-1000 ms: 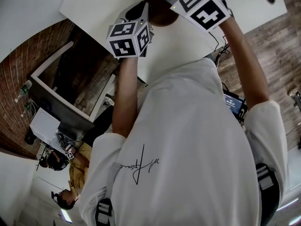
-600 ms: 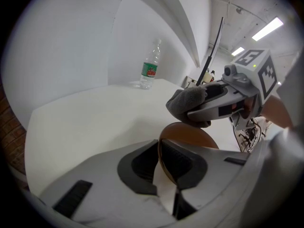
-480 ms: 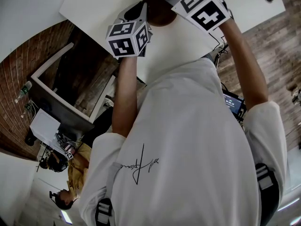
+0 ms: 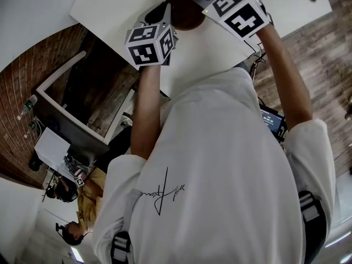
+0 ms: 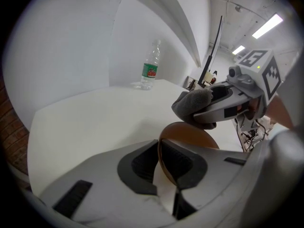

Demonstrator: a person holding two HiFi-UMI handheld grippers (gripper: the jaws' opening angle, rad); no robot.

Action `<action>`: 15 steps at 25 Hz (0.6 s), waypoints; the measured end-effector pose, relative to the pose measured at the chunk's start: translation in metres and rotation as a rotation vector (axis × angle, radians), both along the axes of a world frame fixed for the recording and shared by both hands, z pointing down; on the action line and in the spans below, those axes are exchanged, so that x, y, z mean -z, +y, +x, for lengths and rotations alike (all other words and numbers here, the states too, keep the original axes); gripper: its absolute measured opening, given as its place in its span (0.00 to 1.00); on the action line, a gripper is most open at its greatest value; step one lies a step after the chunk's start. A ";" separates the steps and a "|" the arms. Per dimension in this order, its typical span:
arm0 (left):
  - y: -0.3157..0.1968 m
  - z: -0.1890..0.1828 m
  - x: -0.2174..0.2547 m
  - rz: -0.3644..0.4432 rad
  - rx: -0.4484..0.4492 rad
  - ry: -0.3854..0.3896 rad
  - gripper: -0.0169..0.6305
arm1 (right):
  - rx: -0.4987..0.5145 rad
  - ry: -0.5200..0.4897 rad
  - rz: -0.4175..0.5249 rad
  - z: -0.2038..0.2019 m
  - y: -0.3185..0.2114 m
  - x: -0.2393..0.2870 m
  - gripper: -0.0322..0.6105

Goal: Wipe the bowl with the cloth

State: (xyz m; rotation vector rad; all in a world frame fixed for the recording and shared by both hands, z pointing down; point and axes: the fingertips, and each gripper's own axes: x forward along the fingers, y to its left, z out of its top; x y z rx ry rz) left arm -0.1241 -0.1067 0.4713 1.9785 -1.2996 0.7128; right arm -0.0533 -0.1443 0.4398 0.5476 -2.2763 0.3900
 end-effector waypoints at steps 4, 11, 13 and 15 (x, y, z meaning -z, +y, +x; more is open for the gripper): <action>-0.001 0.000 0.001 0.001 0.006 0.002 0.08 | -0.021 -0.001 -0.006 0.005 0.002 0.001 0.33; -0.001 -0.002 -0.001 0.006 0.015 -0.003 0.08 | -0.049 0.002 -0.009 0.009 0.007 -0.002 0.33; -0.001 -0.003 0.000 0.005 0.020 0.001 0.08 | -0.055 0.003 -0.011 0.011 0.008 -0.001 0.33; -0.002 -0.002 0.001 0.003 0.025 0.007 0.08 | -0.064 0.003 -0.013 0.013 0.009 0.000 0.33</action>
